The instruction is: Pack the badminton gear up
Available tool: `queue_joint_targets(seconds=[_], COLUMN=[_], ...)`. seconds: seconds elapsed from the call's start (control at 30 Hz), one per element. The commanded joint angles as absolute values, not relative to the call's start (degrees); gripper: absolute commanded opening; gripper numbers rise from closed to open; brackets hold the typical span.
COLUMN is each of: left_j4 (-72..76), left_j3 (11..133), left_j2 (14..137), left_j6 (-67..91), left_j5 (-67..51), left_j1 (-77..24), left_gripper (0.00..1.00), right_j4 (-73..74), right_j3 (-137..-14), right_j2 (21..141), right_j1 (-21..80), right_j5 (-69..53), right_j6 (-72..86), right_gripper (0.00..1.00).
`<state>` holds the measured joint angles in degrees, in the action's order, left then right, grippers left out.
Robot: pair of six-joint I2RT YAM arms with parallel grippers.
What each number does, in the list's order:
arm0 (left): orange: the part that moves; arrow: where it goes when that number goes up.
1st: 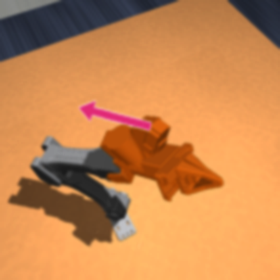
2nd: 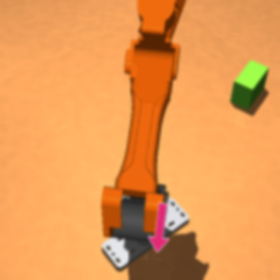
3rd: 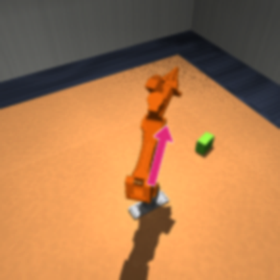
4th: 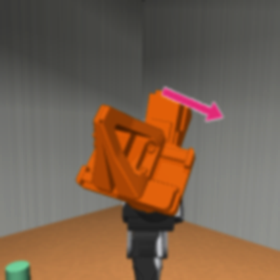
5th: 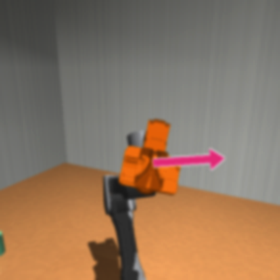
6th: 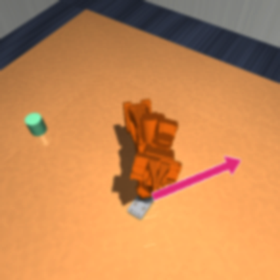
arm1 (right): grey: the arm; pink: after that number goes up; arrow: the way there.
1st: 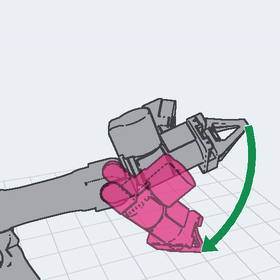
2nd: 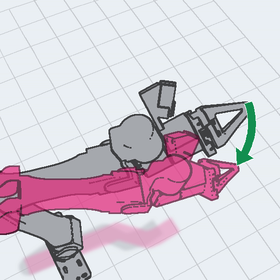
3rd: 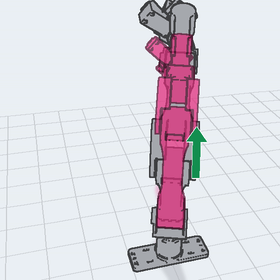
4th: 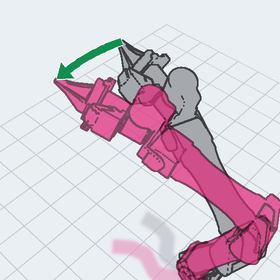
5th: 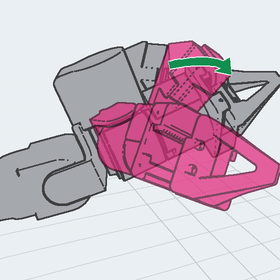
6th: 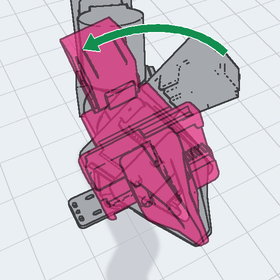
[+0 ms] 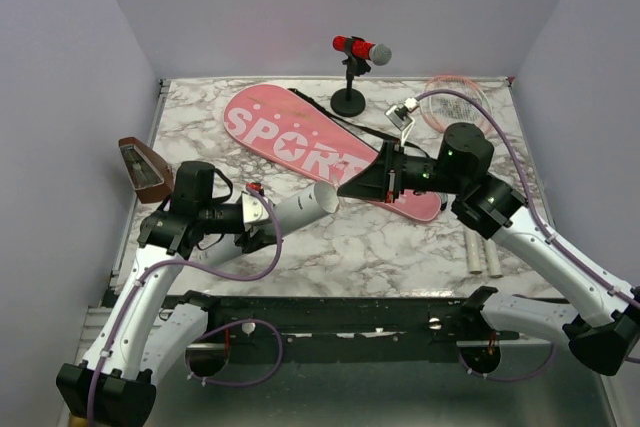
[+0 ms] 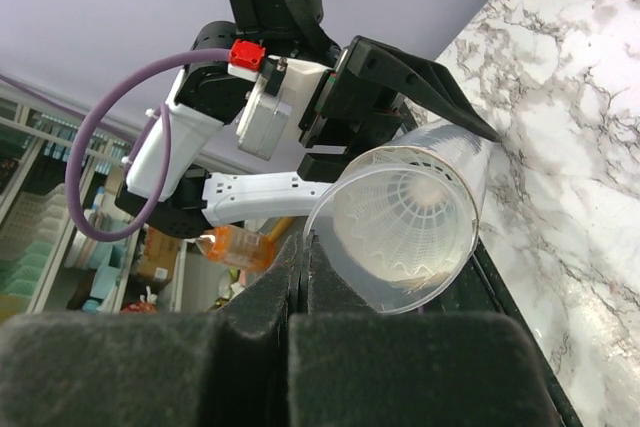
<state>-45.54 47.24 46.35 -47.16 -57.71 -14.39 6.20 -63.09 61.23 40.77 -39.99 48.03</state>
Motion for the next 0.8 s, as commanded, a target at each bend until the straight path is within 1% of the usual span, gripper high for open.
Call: queue_joint_targets(seconds=[0.0, 0.77], left_j4=[-45.18, -44.74], left_j3=[49.13, 48.96], left_j2=[45.44, 45.26], left_j6=[-48.25, -48.25], left_j5=[-61.00, -60.56], left_j1=[-14.59, -14.59], left_gripper=[0.37, 0.37], right_j4=[2.91, 0.62], right_j3=[-61.26, -58.36], right_j2=[61.52, 62.93], right_j1=[40.69, 40.87], right_j5=[-41.22, -40.87], right_j6=[49.57, 50.54], right_gripper=[0.01, 0.01])
